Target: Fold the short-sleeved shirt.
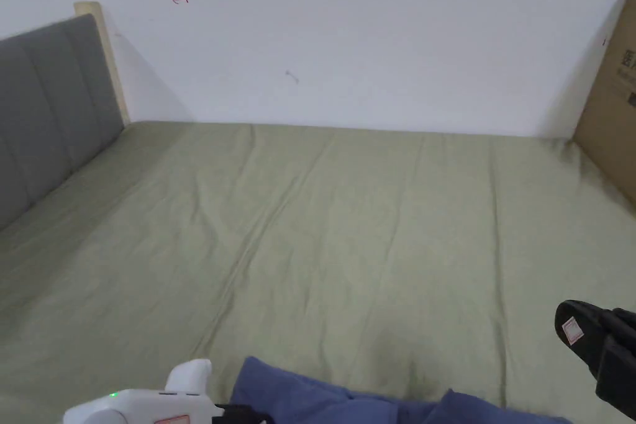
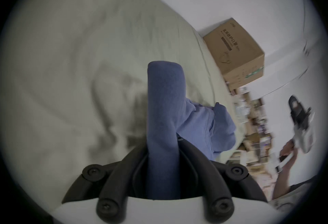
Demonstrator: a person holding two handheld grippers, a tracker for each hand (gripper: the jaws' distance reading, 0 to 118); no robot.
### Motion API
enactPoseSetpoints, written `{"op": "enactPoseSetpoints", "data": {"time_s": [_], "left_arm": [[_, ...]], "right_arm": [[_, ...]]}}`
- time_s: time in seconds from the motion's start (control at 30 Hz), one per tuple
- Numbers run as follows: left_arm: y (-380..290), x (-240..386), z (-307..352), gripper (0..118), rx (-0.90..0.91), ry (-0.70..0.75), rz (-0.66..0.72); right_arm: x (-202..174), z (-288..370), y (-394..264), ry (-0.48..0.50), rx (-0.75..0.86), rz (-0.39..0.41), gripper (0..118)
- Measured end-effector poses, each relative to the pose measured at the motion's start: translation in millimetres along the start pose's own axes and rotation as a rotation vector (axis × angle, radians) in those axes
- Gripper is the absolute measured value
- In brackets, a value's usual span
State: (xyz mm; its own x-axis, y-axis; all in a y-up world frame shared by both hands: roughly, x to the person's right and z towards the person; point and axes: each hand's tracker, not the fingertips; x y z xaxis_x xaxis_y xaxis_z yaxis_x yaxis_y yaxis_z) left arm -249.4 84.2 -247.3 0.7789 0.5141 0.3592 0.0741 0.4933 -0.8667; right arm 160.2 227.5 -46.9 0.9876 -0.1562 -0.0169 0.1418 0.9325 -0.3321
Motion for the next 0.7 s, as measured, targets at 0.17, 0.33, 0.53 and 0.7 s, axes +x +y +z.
{"op": "enactPoseSetpoints", "data": {"time_s": [0.17,0.33,0.53,0.7], "left_arm": [[17,32,65,8,0.058,0.378,-0.122],[16,70,61,8,0.052,0.213,-0.08],[23,144,-34,10,-0.121,-0.071,-0.004],[17,186,-95,99,-0.182,-0.145,-0.032]], "right_arm": [[4,17,4,0.012,0.024,0.003,0],[13,33,3,0.024,0.041,-0.023,0],[29,55,6,-0.001,0.052,-0.042,0],[43,62,4,-0.023,0.059,-0.077,0]]}}
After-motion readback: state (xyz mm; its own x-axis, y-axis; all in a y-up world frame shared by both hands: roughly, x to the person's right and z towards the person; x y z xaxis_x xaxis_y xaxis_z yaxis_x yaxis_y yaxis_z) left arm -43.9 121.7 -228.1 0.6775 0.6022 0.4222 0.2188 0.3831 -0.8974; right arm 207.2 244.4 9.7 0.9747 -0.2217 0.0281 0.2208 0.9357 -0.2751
